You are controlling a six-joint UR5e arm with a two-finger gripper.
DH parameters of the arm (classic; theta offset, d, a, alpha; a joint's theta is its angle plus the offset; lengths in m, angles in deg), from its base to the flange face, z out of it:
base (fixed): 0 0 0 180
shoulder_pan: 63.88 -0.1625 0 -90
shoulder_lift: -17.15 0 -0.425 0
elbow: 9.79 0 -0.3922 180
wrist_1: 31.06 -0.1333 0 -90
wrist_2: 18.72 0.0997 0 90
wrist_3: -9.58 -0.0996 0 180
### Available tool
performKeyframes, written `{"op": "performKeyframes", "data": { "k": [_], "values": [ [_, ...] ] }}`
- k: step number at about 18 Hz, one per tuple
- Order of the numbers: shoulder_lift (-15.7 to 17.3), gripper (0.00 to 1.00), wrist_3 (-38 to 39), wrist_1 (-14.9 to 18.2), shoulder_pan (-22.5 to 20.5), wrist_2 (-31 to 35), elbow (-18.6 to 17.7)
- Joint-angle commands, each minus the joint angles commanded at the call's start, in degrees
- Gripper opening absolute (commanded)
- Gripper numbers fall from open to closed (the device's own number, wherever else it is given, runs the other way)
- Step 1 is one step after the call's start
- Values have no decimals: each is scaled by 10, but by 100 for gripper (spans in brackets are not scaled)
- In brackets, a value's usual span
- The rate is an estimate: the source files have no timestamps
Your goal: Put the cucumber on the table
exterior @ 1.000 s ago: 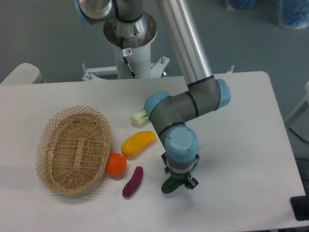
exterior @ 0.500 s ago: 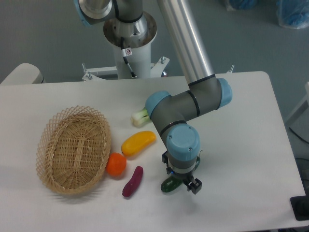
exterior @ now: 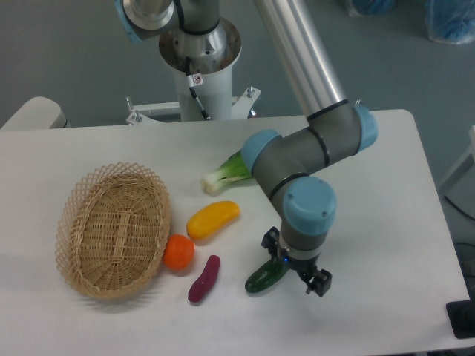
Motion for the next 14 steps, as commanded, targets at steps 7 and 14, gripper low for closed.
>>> {"op": "performKeyframes", "data": {
  "k": [7, 14],
  "values": [
    [3, 100, -93, 79, -42, 1, 33],
    [-1, 100, -93, 60, -43, 2, 28]
  ]
}}
